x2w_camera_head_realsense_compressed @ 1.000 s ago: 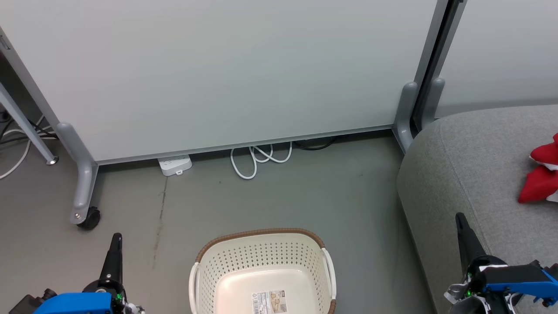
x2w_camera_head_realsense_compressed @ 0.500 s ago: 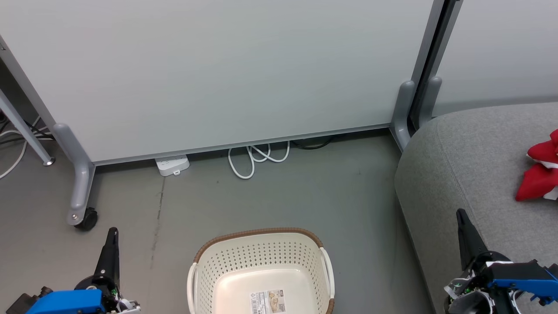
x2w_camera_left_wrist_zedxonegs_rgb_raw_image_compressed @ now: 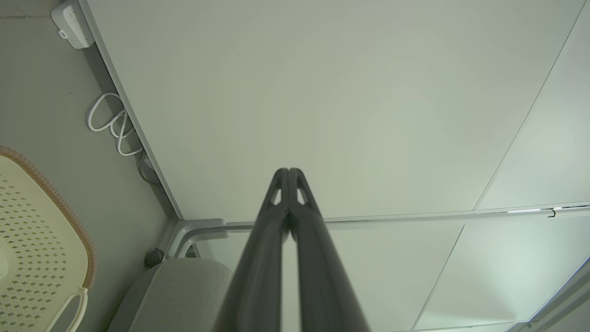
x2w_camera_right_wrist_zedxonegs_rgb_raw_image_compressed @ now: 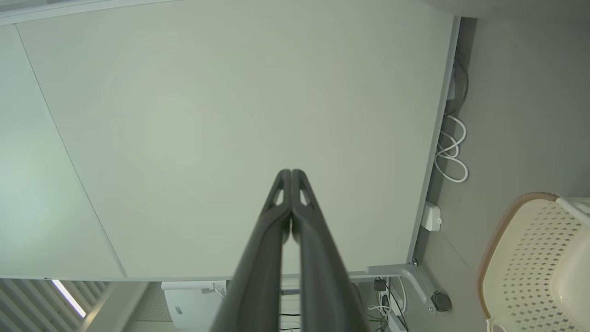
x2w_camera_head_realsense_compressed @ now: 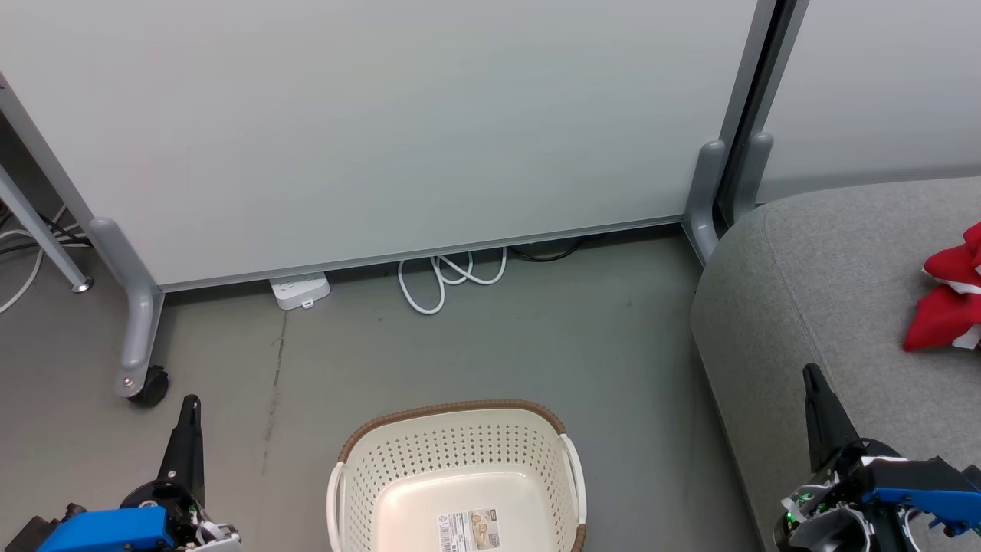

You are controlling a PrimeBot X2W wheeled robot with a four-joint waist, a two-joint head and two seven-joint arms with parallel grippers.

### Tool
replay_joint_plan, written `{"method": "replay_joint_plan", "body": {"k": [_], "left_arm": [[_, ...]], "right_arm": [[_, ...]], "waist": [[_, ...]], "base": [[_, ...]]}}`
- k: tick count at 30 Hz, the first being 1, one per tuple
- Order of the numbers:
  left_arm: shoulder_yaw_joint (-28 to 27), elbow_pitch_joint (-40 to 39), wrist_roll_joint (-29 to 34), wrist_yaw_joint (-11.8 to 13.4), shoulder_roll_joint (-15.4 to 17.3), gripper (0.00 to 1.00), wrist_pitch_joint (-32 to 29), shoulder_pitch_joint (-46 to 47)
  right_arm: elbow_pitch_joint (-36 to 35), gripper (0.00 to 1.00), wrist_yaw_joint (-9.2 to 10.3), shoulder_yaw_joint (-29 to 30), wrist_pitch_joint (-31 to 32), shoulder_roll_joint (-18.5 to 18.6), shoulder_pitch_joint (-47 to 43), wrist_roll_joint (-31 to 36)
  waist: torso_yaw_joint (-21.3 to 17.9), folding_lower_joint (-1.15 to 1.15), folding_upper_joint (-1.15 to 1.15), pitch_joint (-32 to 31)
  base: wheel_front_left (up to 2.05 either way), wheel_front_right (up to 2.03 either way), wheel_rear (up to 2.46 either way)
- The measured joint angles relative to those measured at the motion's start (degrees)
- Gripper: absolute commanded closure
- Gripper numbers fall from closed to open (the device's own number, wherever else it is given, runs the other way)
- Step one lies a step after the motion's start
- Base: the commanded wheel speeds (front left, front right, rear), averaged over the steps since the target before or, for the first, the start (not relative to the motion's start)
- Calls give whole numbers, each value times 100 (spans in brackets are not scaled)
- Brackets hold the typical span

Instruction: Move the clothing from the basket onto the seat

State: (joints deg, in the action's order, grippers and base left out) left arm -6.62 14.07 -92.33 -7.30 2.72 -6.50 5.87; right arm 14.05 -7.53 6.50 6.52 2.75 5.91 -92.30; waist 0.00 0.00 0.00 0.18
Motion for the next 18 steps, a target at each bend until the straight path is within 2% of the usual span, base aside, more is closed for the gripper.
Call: {"method": "replay_joint_plan", "body": {"k": [18], "left_arm": [[0, 0, 0, 0, 0, 100, 0, 0]], "right_arm": [[0, 100, 0, 0, 0, 0, 1, 0]], "waist": [[0, 0, 0, 0]], "base": [[0, 0, 0]]}}
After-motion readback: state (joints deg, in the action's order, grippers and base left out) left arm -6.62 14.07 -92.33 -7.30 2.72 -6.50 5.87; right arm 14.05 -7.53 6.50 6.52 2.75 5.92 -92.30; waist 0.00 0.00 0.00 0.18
